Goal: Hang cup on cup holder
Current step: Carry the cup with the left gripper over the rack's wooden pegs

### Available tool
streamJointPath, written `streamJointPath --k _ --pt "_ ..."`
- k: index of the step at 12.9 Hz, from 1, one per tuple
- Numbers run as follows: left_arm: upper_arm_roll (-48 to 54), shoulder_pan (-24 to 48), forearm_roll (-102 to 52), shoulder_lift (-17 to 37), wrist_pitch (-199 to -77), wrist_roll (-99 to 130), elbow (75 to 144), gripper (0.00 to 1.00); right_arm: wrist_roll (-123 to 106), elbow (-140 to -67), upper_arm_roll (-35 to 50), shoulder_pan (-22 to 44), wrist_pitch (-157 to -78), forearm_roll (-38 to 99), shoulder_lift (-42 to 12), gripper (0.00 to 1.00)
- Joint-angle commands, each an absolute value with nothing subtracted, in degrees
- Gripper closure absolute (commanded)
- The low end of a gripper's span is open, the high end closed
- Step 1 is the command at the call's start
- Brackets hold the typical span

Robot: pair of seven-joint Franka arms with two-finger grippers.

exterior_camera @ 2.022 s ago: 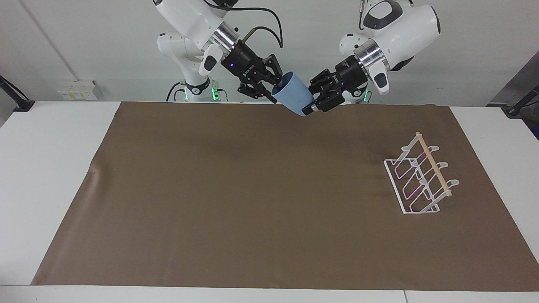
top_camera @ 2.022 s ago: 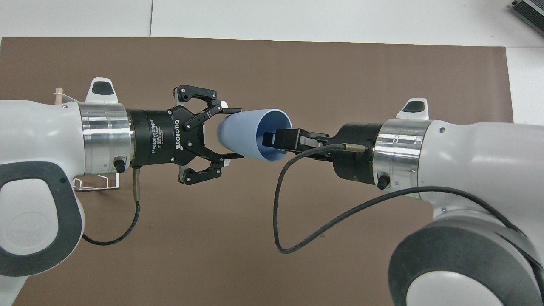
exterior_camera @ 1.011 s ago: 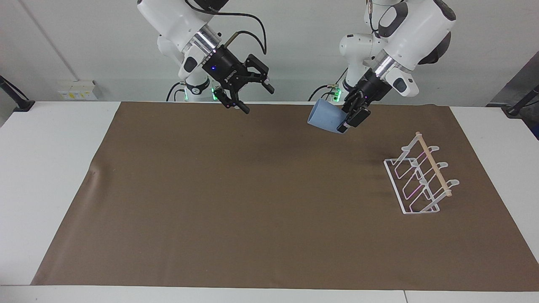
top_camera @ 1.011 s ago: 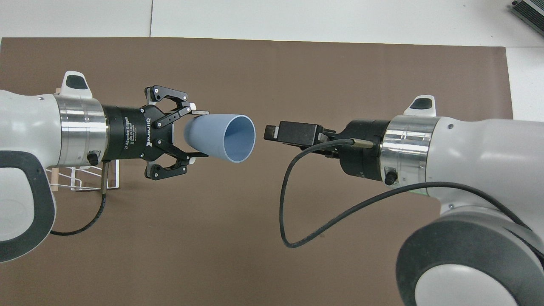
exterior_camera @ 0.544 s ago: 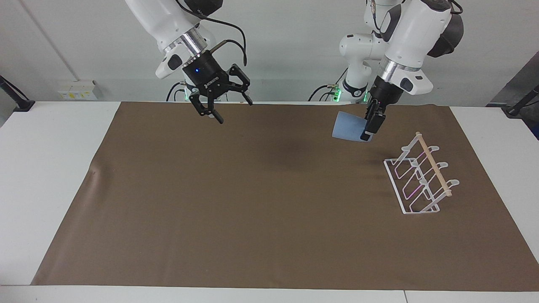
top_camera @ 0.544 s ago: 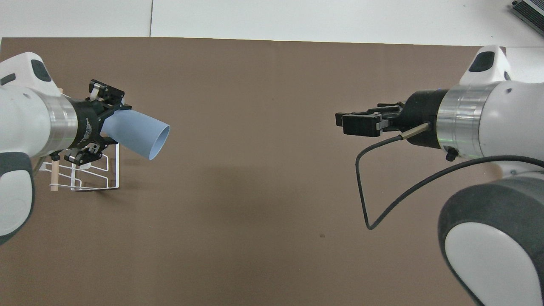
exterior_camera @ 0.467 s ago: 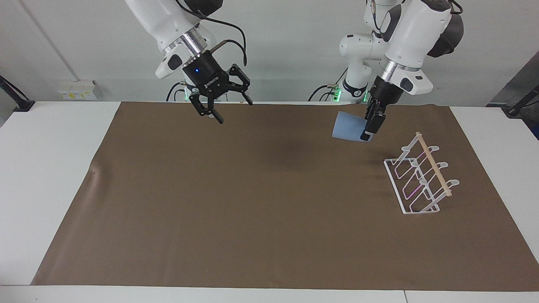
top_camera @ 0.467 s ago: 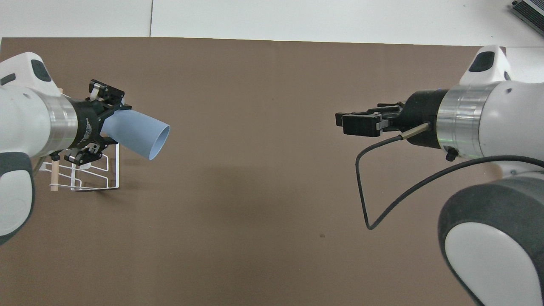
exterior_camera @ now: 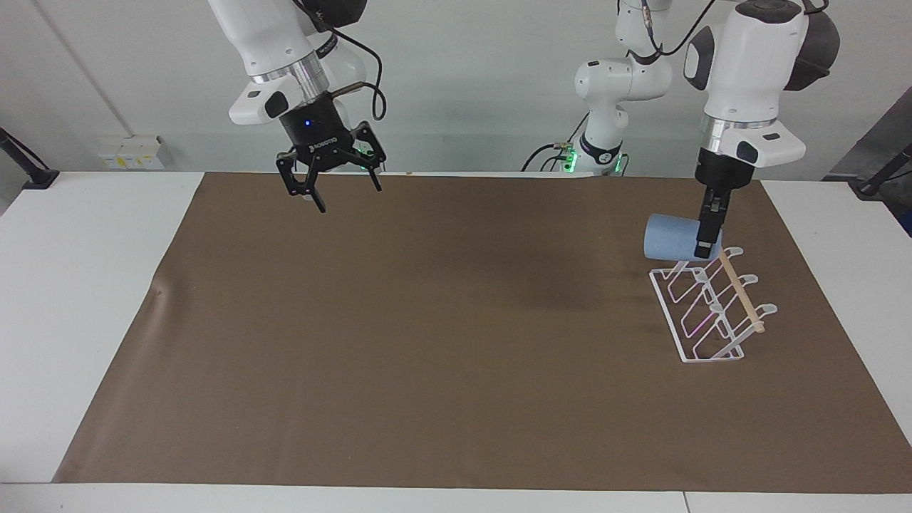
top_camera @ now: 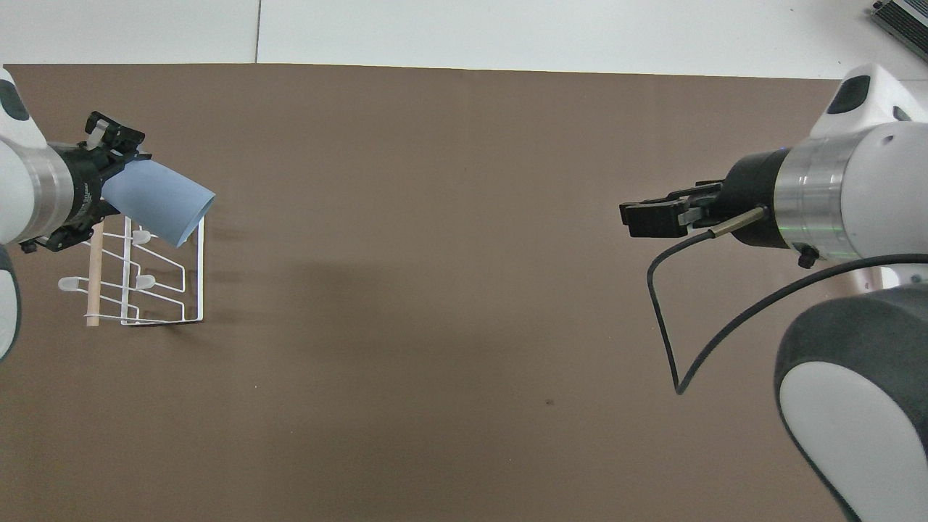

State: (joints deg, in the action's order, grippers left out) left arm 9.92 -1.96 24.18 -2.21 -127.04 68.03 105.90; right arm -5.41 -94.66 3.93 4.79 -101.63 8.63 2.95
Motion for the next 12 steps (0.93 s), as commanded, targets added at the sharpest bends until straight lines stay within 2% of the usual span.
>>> streamJointPath --k 1,4,7,12 --pt "10.4 -3.2 32.8 0.4 -131.0 67.6 105.2 1.0 -6.6 -93.0 1.3 4.4 -95.9 5.4 2.2 0.0" --pt "10.4 -4.2 41.0 3.2 -135.8 70.7 105.1 1.0 -6.2 -93.3 0.4 4.4 -91.2 2.6 2.5 0.0" --pt "10.3 -4.9 44.2 3.6 -136.8 71.1 105.5 1.0 -6.2 -93.8 -1.9 4.4 -89.0 0.4 2.5 0.0" --pt "10.4 -6.1 51.7 3.7 -140.1 75.5 109.2 1.0 -5.8 -96.8 -5.1 4.4 -89.5 0.4 3.8 0.0"
